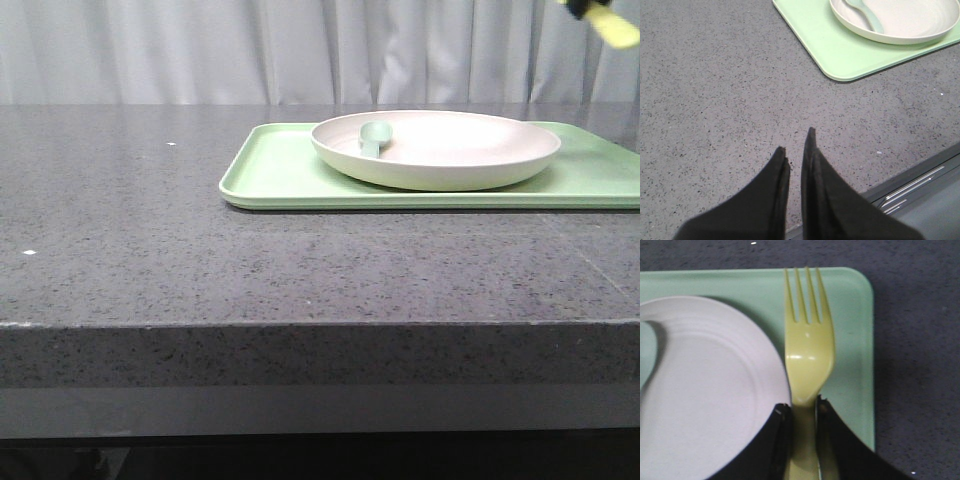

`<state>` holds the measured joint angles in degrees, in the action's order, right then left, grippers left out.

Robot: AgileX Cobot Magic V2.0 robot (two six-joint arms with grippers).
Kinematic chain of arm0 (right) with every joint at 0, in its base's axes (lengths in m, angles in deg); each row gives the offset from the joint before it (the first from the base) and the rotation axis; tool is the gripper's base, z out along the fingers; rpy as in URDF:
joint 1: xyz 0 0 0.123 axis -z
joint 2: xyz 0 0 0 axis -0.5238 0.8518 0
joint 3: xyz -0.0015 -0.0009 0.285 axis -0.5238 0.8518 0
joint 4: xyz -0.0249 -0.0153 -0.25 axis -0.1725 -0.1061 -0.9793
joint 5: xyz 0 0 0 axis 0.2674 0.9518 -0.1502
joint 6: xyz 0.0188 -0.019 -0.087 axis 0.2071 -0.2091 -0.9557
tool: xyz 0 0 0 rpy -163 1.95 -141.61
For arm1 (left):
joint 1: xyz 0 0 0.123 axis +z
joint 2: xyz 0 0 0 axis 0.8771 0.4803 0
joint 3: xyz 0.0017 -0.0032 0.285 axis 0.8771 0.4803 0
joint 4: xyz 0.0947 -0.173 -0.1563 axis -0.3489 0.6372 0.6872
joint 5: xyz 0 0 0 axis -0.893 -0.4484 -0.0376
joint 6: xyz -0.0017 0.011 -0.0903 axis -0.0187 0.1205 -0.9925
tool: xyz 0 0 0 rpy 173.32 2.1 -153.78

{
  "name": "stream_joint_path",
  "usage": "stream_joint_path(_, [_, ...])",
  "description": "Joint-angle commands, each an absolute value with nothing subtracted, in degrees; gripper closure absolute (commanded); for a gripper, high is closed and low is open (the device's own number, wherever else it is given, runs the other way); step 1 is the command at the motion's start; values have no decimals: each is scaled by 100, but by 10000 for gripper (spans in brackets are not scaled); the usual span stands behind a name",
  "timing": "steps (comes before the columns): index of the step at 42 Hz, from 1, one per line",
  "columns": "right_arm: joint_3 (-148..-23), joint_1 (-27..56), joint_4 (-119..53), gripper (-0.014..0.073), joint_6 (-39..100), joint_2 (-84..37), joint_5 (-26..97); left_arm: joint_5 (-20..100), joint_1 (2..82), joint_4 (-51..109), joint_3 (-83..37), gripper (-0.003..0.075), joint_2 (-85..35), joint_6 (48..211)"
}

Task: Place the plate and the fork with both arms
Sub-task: 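Lift the fork with the right gripper and carry it beside the plate, then lower the fork onto the tray and open the right gripper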

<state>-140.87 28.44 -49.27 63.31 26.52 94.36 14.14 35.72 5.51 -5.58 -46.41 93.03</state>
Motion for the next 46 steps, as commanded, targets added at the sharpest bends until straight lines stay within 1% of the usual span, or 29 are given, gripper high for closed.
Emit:
stream_joint_path(1, [-13972,3055,-4979,487,6124,2352,9933,1835,3582,560,-712,659,-4649,9248])
stream_joint_path(10, [-13527,3271,-4613,487,5766,2667,9933,1846,3582,560,-712,659,-4649,9248])
stream_joint_path(20, [-13509,3271,-4217,487,5532,3186,9877,1846,3582,560,-712,659,-4649,9248])
stream_joint_path(29, [-13509,3271,-4217,470,5526,3307,9863,1834,3582,560,-712,659,-4649,9248])
stream_joint_path(33, [-13509,3271,-4217,412,5526,3311,9874,1821,3582,560,-712,659,-4649,9248])
stream_joint_path(37, [-13509,3271,-4217,319,5514,3311,9874,1821,3582,560,-712,659,-4649,9248])
stream_joint_path(41, [-13509,3271,-4217,257,5514,3311,9841,1821,3582,560,-712,659,-4649,9248])
stream_joint_path(46, [-13509,3271,-4217,242,5514,3311,9748,1821,3582,574,-712,659,-4649,9248])
